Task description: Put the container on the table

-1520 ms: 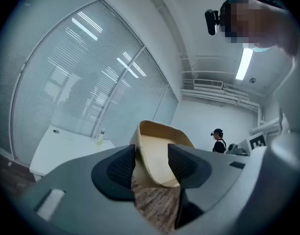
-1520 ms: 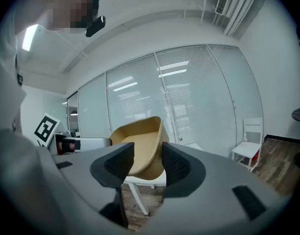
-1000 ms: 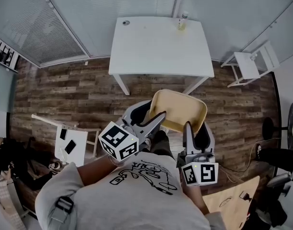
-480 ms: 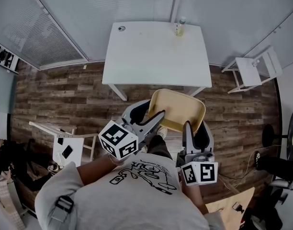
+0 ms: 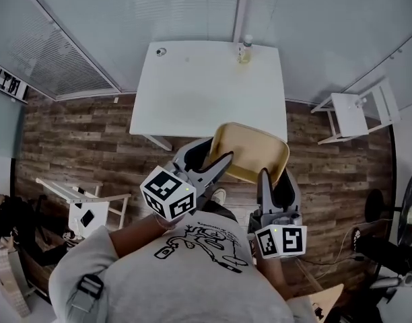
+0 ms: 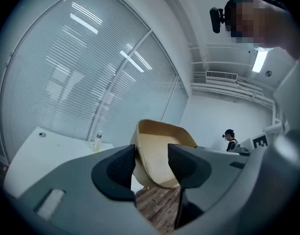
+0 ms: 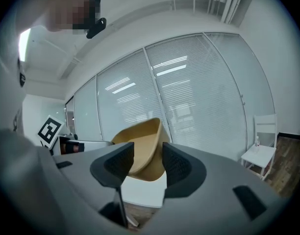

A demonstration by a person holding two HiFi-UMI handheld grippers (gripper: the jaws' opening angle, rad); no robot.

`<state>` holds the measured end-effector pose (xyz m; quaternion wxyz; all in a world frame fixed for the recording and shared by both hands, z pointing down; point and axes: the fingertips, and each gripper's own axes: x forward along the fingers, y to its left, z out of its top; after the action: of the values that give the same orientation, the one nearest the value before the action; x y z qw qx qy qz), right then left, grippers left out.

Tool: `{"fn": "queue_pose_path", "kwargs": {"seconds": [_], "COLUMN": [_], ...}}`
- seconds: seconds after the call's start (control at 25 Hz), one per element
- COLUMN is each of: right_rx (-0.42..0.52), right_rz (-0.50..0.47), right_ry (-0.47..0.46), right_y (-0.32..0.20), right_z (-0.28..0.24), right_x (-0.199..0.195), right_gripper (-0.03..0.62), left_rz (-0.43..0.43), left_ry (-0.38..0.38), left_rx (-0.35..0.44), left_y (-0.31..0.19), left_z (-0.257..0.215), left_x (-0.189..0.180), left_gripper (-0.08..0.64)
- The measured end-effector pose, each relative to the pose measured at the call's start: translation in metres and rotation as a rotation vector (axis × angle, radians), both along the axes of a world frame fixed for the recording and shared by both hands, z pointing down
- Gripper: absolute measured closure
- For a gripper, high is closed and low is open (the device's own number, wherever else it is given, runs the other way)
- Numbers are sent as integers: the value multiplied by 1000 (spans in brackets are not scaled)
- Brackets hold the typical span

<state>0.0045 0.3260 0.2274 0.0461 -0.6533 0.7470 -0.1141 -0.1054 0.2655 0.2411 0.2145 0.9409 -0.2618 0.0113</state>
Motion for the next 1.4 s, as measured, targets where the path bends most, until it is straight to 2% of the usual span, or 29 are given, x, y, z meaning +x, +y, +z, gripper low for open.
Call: {"fn": "queue_pose_path", "kwargs": {"seconds": [0.2,0.28,0.72,1.12,1.4], "right_rx": [-6,-8,-30,-55,-68], "right_rz": [-8,-8,-7,-12,-30], "right_ry": [-2,-1,-19,3,11], "right_y": [-43,-49,-77,-186,-263], "right_z": [2,4,18,21,16], "right_x": [52,62,74,80,67], "right_gripper": [423,423,423,423,423], "left_rz": [-10,-14,-12,-15,-21], "left_ry": [-5,-8,-10,7,15], "left_rx": [-5,-2,-19,-29,-21], "left_y": [-40,-46,-74,-183,-260], "left_z": [4,5,17,21,13], "left_x": [51,61,72,79,66], "left_gripper": [362,362,364,362,362]}}
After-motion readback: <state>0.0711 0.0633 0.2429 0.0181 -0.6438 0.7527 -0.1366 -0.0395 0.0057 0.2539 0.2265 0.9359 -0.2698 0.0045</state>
